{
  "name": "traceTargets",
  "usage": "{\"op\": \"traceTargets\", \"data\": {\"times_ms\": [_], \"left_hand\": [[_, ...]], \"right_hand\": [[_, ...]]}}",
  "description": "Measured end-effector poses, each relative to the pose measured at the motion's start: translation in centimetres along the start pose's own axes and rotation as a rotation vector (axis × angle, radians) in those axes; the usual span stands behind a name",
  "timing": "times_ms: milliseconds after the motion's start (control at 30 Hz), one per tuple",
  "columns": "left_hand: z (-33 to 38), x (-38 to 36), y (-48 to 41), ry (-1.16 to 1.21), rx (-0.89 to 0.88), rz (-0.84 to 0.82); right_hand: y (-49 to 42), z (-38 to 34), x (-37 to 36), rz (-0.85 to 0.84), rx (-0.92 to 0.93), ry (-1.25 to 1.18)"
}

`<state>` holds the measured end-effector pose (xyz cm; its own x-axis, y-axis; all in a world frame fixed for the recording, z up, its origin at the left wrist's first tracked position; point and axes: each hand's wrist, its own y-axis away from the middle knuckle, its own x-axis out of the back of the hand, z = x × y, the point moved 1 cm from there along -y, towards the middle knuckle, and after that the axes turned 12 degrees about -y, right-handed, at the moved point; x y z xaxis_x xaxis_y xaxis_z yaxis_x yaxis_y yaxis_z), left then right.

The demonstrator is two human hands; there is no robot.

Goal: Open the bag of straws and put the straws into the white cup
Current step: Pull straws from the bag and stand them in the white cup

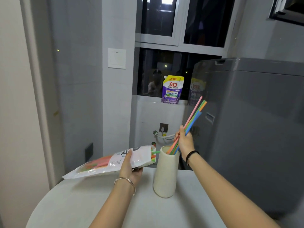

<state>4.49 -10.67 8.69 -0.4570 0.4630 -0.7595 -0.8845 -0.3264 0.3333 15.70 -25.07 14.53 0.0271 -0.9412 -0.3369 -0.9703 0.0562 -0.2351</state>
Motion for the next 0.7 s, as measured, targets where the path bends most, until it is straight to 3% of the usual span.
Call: {"op": "traceTargets", "data": {"times_ms": [200,400,700], "left_hand": [[-0.1,0.6,-0.2,0.017,-0.016,0.004],[-0.2,1.4,-0.5,0.035,-0.015,0.042],[0.0,1.9,-0.4,0.019,-0.021,0.034]], "right_hand": [[-0.1,4.4,1.8,-0.128,-0.172,0.339],[0.3,5.7,2.8,-0.124,-0.248,0.248],[0.9,5.3,3.3,-0.293,-0.144,0.306]]}}
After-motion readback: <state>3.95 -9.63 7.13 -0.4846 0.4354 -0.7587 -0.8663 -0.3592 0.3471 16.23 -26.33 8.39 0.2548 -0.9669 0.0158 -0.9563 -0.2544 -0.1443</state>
